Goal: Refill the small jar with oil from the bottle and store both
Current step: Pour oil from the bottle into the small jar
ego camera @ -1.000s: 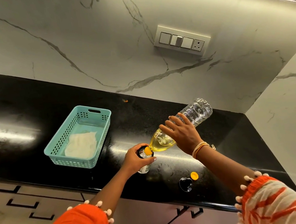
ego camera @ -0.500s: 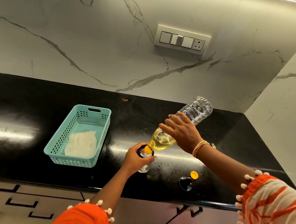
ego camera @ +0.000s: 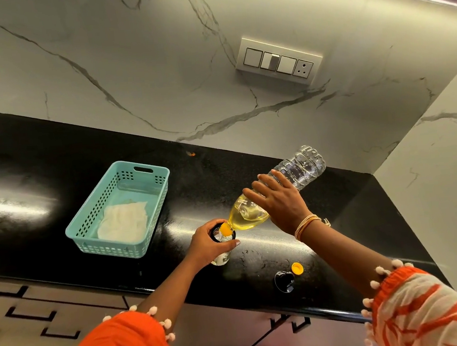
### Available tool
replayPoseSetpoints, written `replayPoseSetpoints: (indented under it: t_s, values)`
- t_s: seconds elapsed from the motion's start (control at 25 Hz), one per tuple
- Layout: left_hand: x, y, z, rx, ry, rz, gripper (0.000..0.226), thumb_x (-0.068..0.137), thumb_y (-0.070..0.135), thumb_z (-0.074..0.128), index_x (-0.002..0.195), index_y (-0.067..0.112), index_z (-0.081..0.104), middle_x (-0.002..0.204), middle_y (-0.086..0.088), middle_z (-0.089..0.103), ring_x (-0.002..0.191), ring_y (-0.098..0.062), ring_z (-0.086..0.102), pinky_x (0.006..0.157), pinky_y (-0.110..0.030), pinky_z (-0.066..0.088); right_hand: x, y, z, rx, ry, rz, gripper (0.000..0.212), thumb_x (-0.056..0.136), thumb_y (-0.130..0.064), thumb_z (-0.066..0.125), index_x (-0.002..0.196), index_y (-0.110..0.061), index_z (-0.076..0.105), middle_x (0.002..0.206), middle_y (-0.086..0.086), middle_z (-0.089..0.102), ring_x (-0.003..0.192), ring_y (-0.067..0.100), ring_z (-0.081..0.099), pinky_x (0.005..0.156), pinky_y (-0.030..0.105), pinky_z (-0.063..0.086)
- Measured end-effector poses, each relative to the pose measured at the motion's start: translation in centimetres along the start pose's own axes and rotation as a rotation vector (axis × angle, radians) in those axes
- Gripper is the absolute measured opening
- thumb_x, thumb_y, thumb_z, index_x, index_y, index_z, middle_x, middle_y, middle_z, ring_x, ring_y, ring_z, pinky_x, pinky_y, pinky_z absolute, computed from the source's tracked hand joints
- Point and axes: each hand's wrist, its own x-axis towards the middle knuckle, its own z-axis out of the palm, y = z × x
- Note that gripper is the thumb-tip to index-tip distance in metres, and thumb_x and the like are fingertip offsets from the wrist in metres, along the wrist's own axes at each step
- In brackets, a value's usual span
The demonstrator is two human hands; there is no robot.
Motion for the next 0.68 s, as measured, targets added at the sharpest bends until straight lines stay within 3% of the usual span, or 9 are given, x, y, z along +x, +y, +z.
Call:
replayPoseSetpoints:
  t_s: [0.68]
  values:
    - [-0.11,-0.02,0.15,0.006,-0.004,-0.019,0.046,0.057,0.041,0.087,0.097,0.028,0.067,0.092,0.003,0.073,0.089,-0.016,0.069,0.088,-0.042,0.056,-0.18,0.30,-0.65,-0.012,0.044,0.002,0.070,0.068,-0.015,0.080,0.131,-0.020,0.050,0.122,0.011,0.061,0.120,0.034,0.055,0.109,0.051,0.032]
